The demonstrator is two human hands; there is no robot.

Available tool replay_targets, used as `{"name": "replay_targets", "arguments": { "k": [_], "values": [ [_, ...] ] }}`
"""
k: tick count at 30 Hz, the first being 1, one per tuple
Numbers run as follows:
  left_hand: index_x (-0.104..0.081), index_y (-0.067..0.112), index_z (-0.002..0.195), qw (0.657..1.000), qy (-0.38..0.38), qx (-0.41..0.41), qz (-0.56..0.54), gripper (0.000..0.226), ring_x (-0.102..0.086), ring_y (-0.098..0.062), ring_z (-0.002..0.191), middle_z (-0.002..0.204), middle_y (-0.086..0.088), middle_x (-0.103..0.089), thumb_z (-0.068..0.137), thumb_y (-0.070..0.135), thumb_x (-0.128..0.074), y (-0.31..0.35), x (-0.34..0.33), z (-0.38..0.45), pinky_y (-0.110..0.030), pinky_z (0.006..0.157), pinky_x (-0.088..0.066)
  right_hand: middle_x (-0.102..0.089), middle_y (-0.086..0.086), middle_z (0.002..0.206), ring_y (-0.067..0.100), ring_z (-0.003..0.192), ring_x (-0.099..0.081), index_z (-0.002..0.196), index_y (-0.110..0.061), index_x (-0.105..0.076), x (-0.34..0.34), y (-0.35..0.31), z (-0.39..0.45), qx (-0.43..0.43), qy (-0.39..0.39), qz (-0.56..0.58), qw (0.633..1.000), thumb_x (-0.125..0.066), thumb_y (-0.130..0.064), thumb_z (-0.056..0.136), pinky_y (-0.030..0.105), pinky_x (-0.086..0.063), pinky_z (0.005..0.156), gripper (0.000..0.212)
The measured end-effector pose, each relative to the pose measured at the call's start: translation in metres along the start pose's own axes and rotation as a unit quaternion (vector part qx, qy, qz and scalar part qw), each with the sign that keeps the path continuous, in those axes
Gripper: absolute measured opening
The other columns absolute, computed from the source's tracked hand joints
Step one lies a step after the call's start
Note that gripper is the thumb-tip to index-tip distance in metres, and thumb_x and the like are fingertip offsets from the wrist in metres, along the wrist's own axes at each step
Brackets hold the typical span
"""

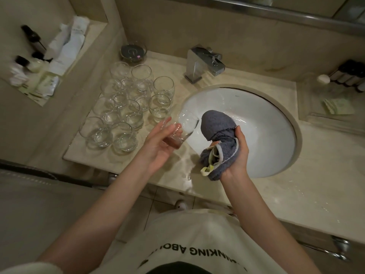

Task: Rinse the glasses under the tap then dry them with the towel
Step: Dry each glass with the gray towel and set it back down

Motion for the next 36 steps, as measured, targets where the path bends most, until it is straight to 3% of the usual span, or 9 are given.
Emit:
{"name": "replay_targets", "arguments": {
  "k": [2,6,9,14,19,22,25,30,36],
  "values": [
    [-0.060,0.025,0.119,0.999,-0.014,-0.003,0.041,0.099,-0.068,-0.015,0.082,0.107,-0.006,-0.067,0.029,0.027,-0.101,-0.002,-0.007,-0.001,-0.027,0.064,-0.057,-0.059,0.000,0.046,0.011,0.032,-0.053,0.045,-0.012,-0.070,0.000,0.002,0.000,0.003,0.000,0.006,1.000,-0.040,-0.041,0.100,0.014,-0.041,0.033,0.070],
    [-0.050,0.043,0.129,0.967,-0.042,0.007,0.250,0.080,-0.061,-0.025,0.113,0.127,-0.010,-0.051,0.062,0.011,-0.081,-0.005,-0.011,-0.006,-0.037,0.091,-0.054,-0.069,0.005,0.062,0.014,0.046,-0.064,0.061,-0.011,-0.077,0.004,0.005,0.006,0.018,-0.015,0.026,0.999,-0.043,-0.039,0.100,0.019,-0.050,0.043,0.058],
    [-0.051,0.049,0.122,0.938,-0.051,-0.002,0.343,0.090,-0.066,-0.019,0.103,0.123,-0.009,-0.053,0.051,0.012,-0.091,-0.003,-0.009,-0.007,-0.032,0.086,-0.055,-0.073,0.008,0.075,0.018,0.060,-0.070,0.077,-0.008,-0.077,0.007,0.007,0.011,0.013,-0.025,0.027,0.999,-0.044,-0.040,0.099,0.024,-0.056,0.052,0.051],
    [-0.049,0.033,0.110,0.922,0.007,-0.049,0.383,0.077,-0.066,-0.017,0.090,0.122,-0.012,-0.061,0.053,0.002,-0.091,0.001,0.000,0.003,-0.033,0.085,-0.057,-0.072,0.006,0.073,0.016,0.056,-0.069,0.099,-0.008,-0.066,0.015,0.011,0.018,-0.006,-0.008,0.001,1.000,-0.047,-0.042,0.097,0.023,-0.054,0.049,0.039],
    [-0.040,0.031,0.126,0.873,0.080,-0.111,0.468,0.090,-0.059,-0.022,0.105,0.123,-0.005,-0.052,0.058,-0.001,-0.090,0.004,0.023,0.022,-0.036,0.083,-0.054,-0.069,0.005,0.071,0.017,0.054,-0.064,0.088,-0.012,-0.072,0.027,0.014,0.026,-0.029,-0.002,-0.007,1.000,-0.050,-0.047,0.093,0.026,-0.053,0.052,0.042],
    [-0.036,0.027,0.143,0.841,0.118,-0.144,0.509,0.107,-0.054,-0.018,0.106,0.124,-0.005,-0.048,0.056,-0.001,-0.091,0.007,0.039,0.035,-0.035,0.090,-0.050,-0.073,0.004,0.075,0.017,0.060,-0.065,0.067,-0.015,-0.079,0.032,0.010,0.029,-0.021,0.001,-0.006,1.000,-0.049,-0.047,0.094,0.033,-0.051,0.068,0.052],
    [-0.040,0.016,0.142,0.827,0.159,-0.161,0.515,0.104,-0.053,-0.017,0.107,0.132,-0.011,-0.048,0.053,0.001,-0.093,0.008,0.052,0.047,-0.037,0.095,-0.049,-0.073,0.006,0.079,0.019,0.067,-0.065,0.067,-0.014,-0.079,0.035,0.010,0.031,-0.025,-0.002,0.003,1.000,-0.051,-0.047,0.093,0.037,-0.048,0.076,0.051],
    [-0.041,0.012,0.137,0.819,0.187,-0.179,0.513,0.101,-0.053,-0.017,0.109,0.136,-0.012,-0.047,0.051,0.001,-0.094,0.009,0.057,0.055,-0.024,0.089,-0.043,-0.071,0.009,0.090,0.022,0.073,-0.066,0.077,-0.013,-0.080,0.037,0.014,0.036,-0.030,-0.007,-0.005,1.000,-0.056,-0.047,0.087,0.032,-0.055,0.064,0.043],
    [-0.039,0.013,0.138,0.815,0.205,-0.191,0.506,0.101,-0.049,-0.021,0.123,0.140,-0.012,-0.045,0.054,0.005,-0.093,0.010,0.061,0.056,-0.025,0.100,-0.038,-0.071,0.009,0.085,0.021,0.065,-0.066,0.078,-0.012,-0.079,0.033,0.015,0.036,-0.042,-0.021,-0.006,0.999,-0.050,-0.048,0.092,0.028,-0.056,0.055,0.049]
  ]
}}
Point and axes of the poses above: each hand's wrist, its own z-axis towards the middle knuckle, its own x-axis out of the back of the hand, y = z × x, the point moved 5 cm from there along z, towards the middle knuckle
